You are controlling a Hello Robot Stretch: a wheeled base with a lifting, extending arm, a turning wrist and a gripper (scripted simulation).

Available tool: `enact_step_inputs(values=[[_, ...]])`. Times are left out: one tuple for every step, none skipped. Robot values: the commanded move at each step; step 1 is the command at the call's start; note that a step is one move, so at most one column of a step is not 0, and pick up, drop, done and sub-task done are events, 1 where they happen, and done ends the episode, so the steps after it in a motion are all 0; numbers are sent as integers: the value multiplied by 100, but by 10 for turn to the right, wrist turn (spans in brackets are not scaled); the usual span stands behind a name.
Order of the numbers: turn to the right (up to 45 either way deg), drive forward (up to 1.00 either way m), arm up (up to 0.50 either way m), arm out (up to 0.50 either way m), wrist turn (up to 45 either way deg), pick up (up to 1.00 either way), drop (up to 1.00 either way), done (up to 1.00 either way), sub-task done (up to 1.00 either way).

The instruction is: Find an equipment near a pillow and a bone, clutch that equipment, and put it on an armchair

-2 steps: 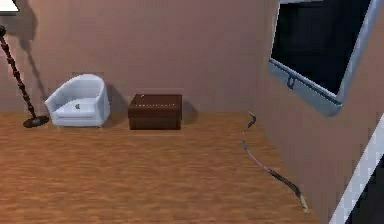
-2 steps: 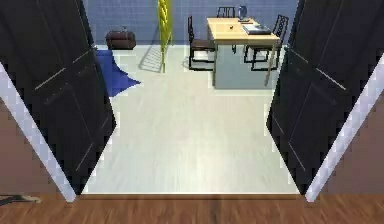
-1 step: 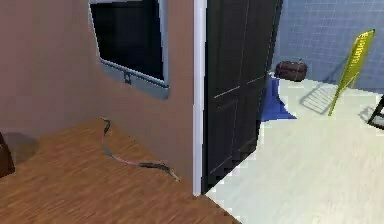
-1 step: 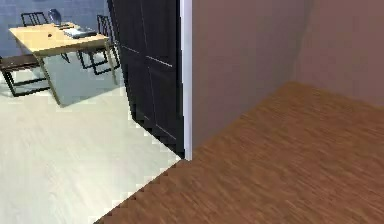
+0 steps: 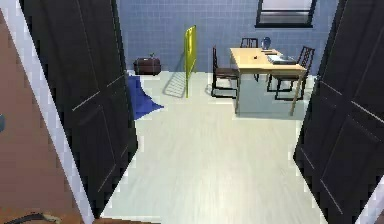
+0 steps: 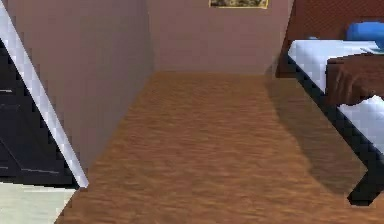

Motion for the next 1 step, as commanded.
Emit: enact_step_inputs(values=[[0, 100, 0, 0, 0, 0, 0, 0, 0]])
